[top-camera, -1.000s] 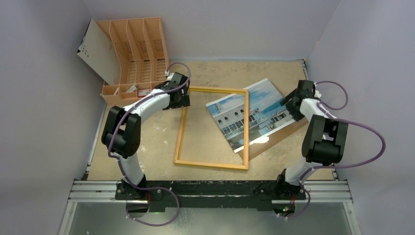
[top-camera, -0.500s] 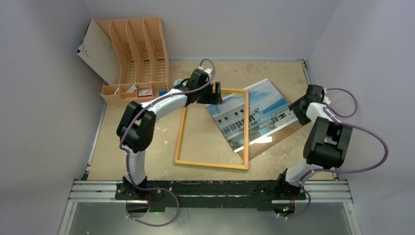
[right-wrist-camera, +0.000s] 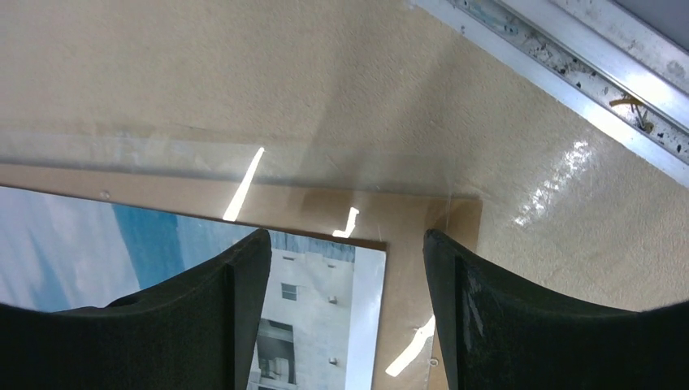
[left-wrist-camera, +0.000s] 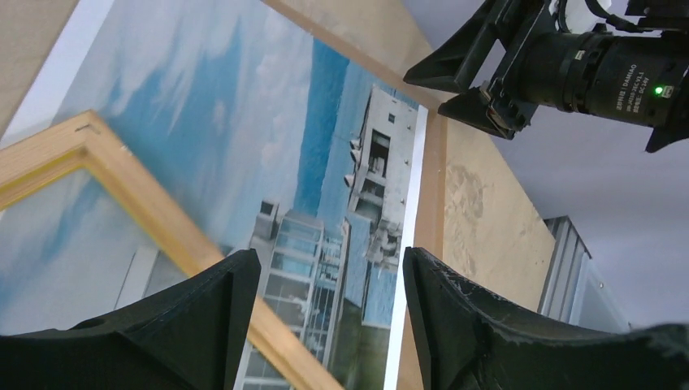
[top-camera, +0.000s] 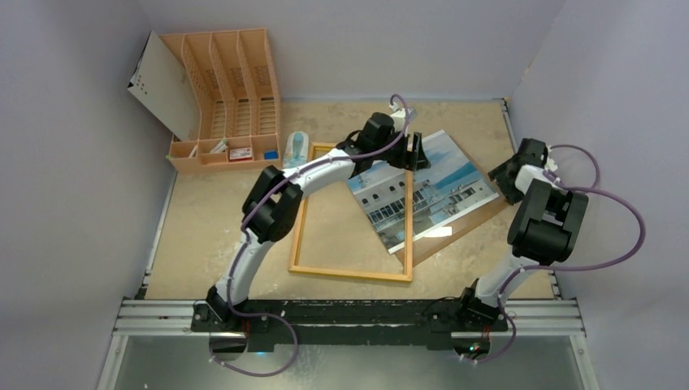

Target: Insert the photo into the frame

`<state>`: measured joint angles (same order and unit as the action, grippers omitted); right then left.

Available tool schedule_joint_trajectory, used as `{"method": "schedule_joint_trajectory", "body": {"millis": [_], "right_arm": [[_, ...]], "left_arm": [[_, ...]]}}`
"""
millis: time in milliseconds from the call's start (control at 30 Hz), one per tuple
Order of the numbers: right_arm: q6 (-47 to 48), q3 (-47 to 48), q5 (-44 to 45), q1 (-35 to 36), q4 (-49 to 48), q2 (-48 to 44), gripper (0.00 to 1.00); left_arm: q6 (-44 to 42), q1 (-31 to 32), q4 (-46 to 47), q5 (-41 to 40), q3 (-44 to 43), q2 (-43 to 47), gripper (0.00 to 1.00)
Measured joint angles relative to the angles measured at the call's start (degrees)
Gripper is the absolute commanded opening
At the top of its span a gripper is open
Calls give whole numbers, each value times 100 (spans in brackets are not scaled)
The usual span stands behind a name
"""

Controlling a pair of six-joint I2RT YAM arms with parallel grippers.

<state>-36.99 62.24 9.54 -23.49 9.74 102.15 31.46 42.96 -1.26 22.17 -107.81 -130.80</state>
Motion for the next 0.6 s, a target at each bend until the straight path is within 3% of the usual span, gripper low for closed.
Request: {"method": "schedule_joint_trajectory", "body": {"millis": [333, 500, 600], "right_arm": [[138, -236, 332, 28, -455, -111, 78], [350, -313, 756, 33, -649, -197, 94], [468, -313, 909, 33, -748, -203, 97]], "left_arm": [[299, 214, 221, 20, -999, -1211, 68], [280, 407, 199, -20, -1298, -1558, 68], [162, 579, 155, -170, -1300, -1572, 68]]}}
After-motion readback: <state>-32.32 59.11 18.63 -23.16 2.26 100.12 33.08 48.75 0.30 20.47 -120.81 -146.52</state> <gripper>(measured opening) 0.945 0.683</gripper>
